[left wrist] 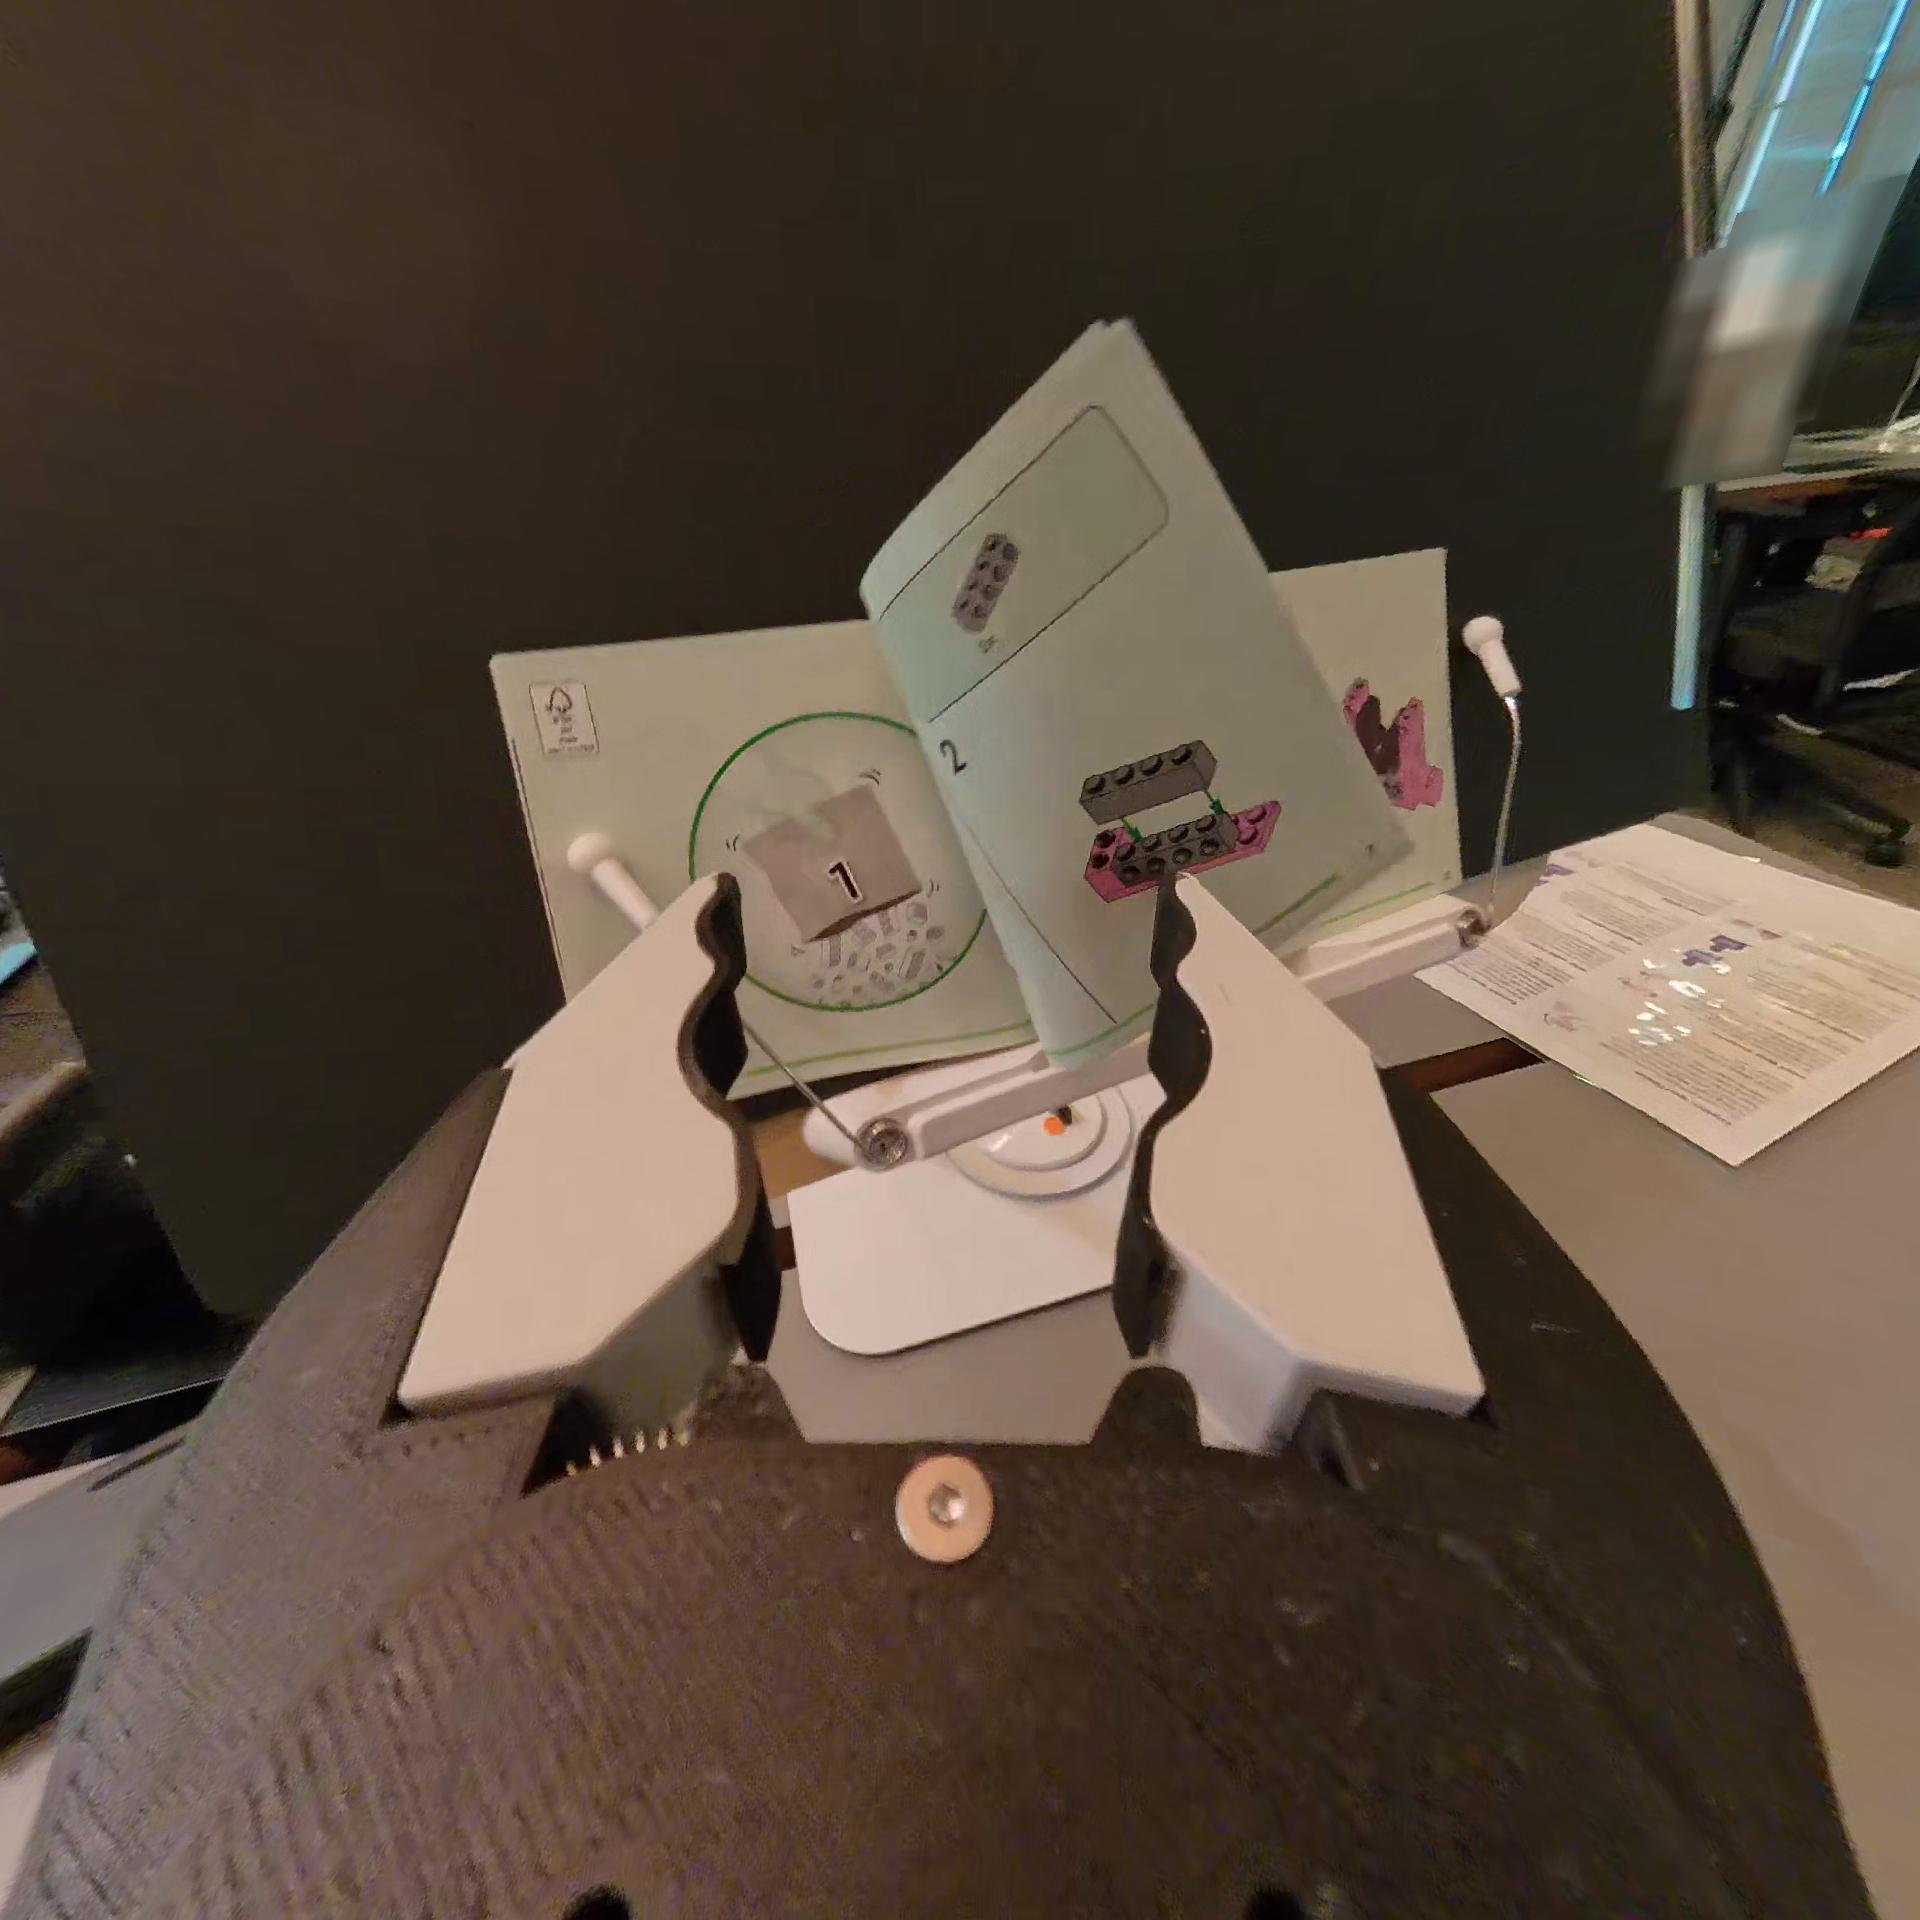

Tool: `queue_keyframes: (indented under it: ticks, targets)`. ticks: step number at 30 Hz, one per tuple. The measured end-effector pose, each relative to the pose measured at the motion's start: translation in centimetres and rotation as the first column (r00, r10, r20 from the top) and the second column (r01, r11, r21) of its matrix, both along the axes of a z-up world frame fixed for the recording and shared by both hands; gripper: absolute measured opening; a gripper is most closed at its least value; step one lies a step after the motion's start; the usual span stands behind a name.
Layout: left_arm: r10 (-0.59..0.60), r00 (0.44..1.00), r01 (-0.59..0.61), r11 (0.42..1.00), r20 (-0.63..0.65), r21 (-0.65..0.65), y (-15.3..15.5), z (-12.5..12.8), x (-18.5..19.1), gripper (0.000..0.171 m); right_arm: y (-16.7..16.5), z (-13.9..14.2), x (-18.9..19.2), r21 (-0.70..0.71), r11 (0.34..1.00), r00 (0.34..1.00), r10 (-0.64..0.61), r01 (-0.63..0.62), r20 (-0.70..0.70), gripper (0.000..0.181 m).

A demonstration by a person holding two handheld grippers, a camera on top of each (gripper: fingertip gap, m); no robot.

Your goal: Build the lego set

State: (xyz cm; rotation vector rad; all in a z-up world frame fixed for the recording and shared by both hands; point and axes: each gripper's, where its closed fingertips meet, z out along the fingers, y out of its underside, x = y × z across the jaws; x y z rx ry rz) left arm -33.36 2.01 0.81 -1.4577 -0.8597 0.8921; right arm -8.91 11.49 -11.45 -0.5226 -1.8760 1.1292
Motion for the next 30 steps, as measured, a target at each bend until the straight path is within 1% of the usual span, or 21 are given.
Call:
queue_keyframes:
  ticks: [4, 6, 8, 10, 12, 14, 15, 16, 18, 21, 23, 24, 26, 27, 28, 30]
  targets:
    - [-0.077, 0.997, 0.076, 0.996, 0.018, 0.045, 0.7, -0.5, 0.8, 0.077, 0.3, -0.1, -0.5, -0.008, 1.000, 1.000, -0.006, 0.006, -0.005, 0.071]
    - [-0.114, 0.993, 0.113, 0.991, 0.015, 0.067, 1.2, -0.4, 1.0, 0.070, 0.5, 0.4, -1.1, -0.075, 0.997, 1.000, -0.005, 0.004, -0.001, 0.071]
    - [-0.162, 0.987, 0.161, 0.984, 0.006, 0.083, 2.0, -0.3, 1.5, 0.064, 0.7, 1.6, -2.2, -0.182, 0.983, 1.000, -0.013, 0.016, 0.020, 0.072]
    - [-0.185, 0.983, 0.184, 0.980, 0.006, 0.081, 2.4, -0.4, 1.6, 0.056, 0.7, 3.9, -3.5, -0.268, 0.963, 1.000, -0.008, 0.012, 0.016, 0.072]
    - [-0.204, 0.979, 0.203, 0.976, 0.002, 0.081, 2.5, -0.4, 1.8, 0.051, 0.6, 6.6, -4.8, -0.310, 0.951, 1.000, -0.008, 0.003, -0.013, 0.072]
    - [-0.197, 0.980, 0.196, 0.975, -0.005, 0.101, 2.1, -0.4, 1.6, 0.045, 0.6, 9.5, -6.3, -0.322, 0.947, 0.998, -0.015, -0.005, -0.060, 0.072]
    - [-0.204, 0.979, 0.205, 0.971, -0.016, 0.120, 1.9, -0.3, 1.6, 0.041, 0.6, 10.9, -7.2, -0.320, 0.947, 0.996, -0.024, -0.005, -0.086, 0.072]
    - [-0.222, 0.975, 0.222, 0.966, -0.014, 0.134, 2.0, -0.2, 1.6, 0.041, 0.6, 12.2, -8.1, -0.314, 0.950, 0.993, -0.037, 0.000, -0.113, 0.072]
    - [-0.262, 0.965, 0.256, 0.953, 0.013, 0.159, 2.2, -0.3, 1.8, 0.044, 1.4, 14.7, -10.6, -0.312, 0.949, 0.982, -0.097, 0.042, -0.162, 0.071]
    - [-0.300, 0.954, 0.295, 0.939, 0.003, 0.175, 2.7, 0.2, 2.4, 0.050, 3.6, 18.2, -14.6, -0.412, 0.905, 0.965, -0.196, 0.109, -0.175, 0.076]
    - [-0.295, 0.955, 0.291, 0.945, 0.008, 0.148, 2.8, -0.1, 2.4, 0.052, 4.9, 20.1, -16.7, -0.531, 0.838, 0.967, -0.225, 0.129, -0.120, 0.080]
    - [-0.292, 0.956, 0.288, 0.948, 0.013, 0.132, 2.9, -0.4, 2.4, 0.055, 5.5, 21.1, -17.4, -0.602, 0.790, 0.970, -0.221, 0.119, -0.098, 0.081]
    - [-0.277, 0.960, 0.273, 0.957, 0.028, 0.099, 3.2, -1.1, 2.5, 0.064, 6.7, 23.1, -17.7, -0.719, 0.691, 0.970, -0.215, 0.068, -0.114, 0.078]
    - [-0.257, 0.966, 0.253, 0.964, 0.032, 0.081, 3.3, -1.3, 2.6, 0.070, 7.4, 23.9, -17.8, -0.755, 0.655, 0.963, -0.228, 0.043, -0.142, 0.075]
    - [-0.215, 0.976, 0.213, 0.975, 0.032, 0.062, 3.3, -1.5, 2.5, 0.076, 7.9, 24.2, -17.9, -0.762, 0.647, 0.960, -0.232, 0.034, -0.154, 0.075]
    - [-0.113, 0.993, 0.113, 0.994, 0.011, 0.010, 3.4, -1.5, 2.4, 0.086, 9.1, 23.4, -18.4, -0.734, 0.673, 0.956, -0.265, 0.090, -0.125, 0.075]
